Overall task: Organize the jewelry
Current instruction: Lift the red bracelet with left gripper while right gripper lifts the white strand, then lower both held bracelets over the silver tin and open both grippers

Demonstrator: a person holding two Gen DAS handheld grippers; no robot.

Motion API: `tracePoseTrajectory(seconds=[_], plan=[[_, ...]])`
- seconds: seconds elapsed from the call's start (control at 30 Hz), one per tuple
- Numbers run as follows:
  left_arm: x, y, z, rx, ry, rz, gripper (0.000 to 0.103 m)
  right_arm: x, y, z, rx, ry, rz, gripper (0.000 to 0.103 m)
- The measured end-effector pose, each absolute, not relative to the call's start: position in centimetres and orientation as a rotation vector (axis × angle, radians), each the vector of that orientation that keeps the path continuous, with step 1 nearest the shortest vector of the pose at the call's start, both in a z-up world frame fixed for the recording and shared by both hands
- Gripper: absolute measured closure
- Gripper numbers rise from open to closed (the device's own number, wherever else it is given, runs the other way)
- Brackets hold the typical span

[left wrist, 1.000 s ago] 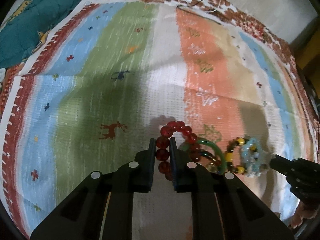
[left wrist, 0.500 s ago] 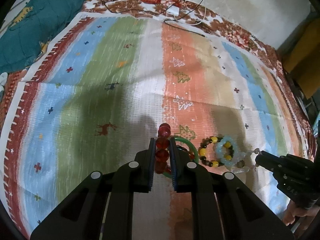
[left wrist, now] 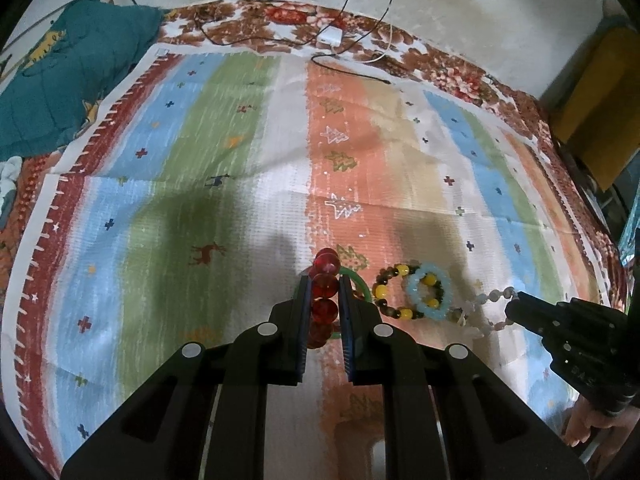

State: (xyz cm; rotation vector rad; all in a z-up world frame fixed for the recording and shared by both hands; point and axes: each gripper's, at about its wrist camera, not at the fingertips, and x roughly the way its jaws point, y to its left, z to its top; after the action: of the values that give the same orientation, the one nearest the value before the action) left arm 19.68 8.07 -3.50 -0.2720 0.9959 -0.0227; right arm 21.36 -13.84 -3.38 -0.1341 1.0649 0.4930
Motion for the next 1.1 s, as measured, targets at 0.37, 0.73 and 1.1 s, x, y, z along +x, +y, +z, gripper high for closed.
tracePoseTrajectory(seconds=[0.37, 0.73, 1.1], plan=[[17.1, 6.7, -1.0, -0.262, 0.929, -0.058, 0.09, 18.9, -13.9, -1.6, -0.151, 0.993, 0.475, 0.092], [14.6, 5.8, 0.7, -0.259, 0.87, -0.063, 0.09, 15.9, -14.1, 0.6, -0.13, 0.91, 0.53, 0.092], [11.5, 4.5, 1.5, -0.238, 0.832, -0.109, 0.09, 12.8, -13.9, 1.8, -0.146, 0.867, 0.584, 0.092]])
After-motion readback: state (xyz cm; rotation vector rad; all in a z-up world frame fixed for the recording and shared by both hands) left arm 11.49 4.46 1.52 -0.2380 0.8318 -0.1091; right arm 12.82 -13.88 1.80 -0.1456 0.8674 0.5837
